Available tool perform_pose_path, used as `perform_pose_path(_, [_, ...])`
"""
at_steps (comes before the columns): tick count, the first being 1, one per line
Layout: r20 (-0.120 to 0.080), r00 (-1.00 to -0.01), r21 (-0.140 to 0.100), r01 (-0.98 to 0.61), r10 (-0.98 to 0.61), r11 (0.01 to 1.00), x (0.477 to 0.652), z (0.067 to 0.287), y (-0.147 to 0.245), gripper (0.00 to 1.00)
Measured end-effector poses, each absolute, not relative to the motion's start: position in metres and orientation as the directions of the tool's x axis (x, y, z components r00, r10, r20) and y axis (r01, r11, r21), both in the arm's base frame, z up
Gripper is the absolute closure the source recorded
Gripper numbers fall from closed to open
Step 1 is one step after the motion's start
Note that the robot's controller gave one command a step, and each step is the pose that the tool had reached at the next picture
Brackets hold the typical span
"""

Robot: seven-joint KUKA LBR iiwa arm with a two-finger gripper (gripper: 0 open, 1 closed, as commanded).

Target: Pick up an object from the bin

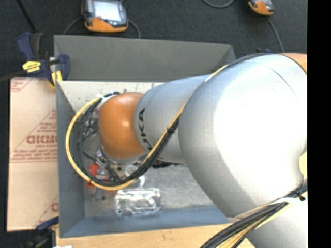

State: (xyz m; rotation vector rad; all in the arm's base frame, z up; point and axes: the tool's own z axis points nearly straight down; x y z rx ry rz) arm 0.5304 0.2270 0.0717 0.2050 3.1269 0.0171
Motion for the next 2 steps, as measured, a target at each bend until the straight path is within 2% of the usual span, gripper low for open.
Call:
perform_pose_path(1, [-0.007,-0.991,0.011,0.130,0.130,0.991,0.530,0.072,0.227,1.00])
perform_pose_path(2, [-0.008,-0.992,0.005,0.128,0.128,0.992,0.533,0.169,0.227,1.00])
